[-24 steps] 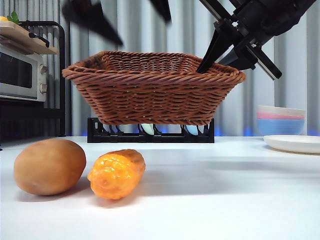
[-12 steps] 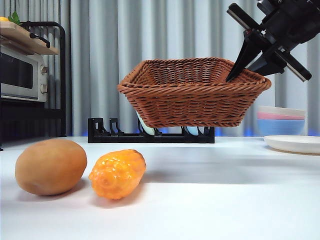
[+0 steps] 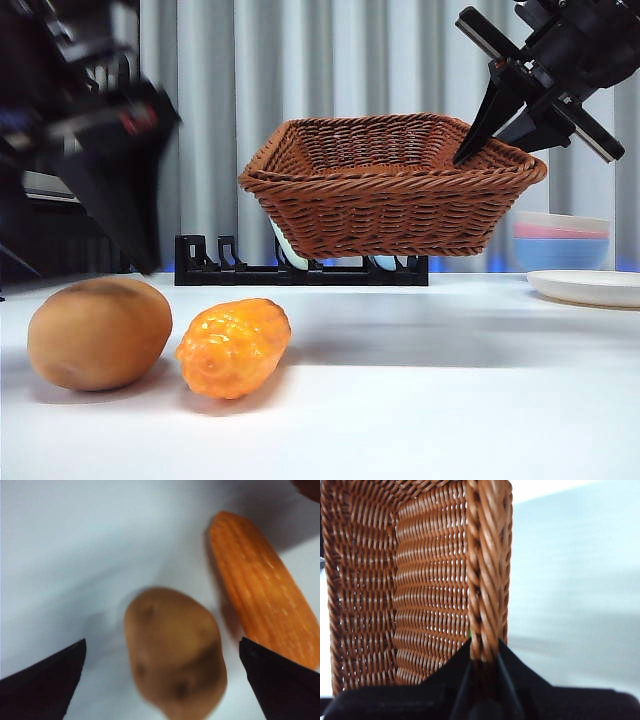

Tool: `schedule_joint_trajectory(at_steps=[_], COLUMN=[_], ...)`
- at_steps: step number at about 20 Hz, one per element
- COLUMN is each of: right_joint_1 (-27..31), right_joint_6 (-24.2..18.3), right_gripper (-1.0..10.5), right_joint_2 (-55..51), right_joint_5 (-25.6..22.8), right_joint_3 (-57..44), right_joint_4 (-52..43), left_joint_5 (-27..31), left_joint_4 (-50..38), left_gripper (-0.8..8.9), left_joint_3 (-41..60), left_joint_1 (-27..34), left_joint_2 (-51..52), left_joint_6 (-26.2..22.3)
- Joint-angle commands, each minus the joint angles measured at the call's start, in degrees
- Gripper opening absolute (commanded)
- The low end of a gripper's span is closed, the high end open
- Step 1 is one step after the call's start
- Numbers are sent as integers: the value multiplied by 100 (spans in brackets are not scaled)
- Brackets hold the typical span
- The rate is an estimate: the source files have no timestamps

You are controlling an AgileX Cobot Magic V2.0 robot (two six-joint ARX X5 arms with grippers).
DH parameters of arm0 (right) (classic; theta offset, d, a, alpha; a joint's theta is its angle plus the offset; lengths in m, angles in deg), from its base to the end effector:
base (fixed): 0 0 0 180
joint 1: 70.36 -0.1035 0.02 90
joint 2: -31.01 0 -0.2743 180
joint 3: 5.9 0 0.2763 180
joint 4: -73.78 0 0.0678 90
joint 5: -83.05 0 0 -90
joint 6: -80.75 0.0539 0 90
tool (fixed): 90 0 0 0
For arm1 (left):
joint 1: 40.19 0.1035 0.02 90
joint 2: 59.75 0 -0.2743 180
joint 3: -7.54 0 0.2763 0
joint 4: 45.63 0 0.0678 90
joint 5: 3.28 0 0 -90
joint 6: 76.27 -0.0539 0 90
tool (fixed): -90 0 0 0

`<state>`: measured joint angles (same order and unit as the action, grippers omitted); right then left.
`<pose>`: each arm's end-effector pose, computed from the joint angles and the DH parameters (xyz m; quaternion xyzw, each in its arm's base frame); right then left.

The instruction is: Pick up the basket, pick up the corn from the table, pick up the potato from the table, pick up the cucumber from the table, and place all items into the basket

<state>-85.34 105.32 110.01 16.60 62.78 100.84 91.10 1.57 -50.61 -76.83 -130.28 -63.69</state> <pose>0.3158 0.1068 0.2521 0.2137 0.3787 0.2374 0.8687 0.2111 -0.1519 0.1981 0.0817 0.4889 -0.1887 0.8477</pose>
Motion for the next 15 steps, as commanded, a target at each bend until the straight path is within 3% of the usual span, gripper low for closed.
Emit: schedule_joint_trajectory(at_steps=[1, 4, 5, 6, 7, 12, 15], right_joint_1=[0, 2, 2, 2, 2, 2, 2], right_joint_6=[-7, -55, -63, -63, -63, -125, -240], right_gripper=[-11, -12, -11, -11, -12, -12, -12], right_joint_2=[-37, -37, -37, -37, -37, -37, -37], right_joint_5=[48, 46, 48, 48, 48, 35, 15], right_joint_3=[48, 48, 48, 48, 48, 48, 48], right_joint_4=[-120, -118, -118, -116, -116, -116, -109], left_joint_5=[-389, -439, -439, -442, -461, -837, -2111], left_joint_4=[-219, -367, -431, -479, -505, 640, 1338], left_gripper=[589, 558, 452, 262, 7, -8, -8], left_joint_3=[48, 48, 48, 48, 48, 46, 39], left_joint_1=[166, 247, 249, 249, 236, 153, -201], left_joint_2=[-542, -1043, -1106, -1108, -1106, -455, 890], left_joint_6=[-214, -232, -238, -354, -498, -645, -457])
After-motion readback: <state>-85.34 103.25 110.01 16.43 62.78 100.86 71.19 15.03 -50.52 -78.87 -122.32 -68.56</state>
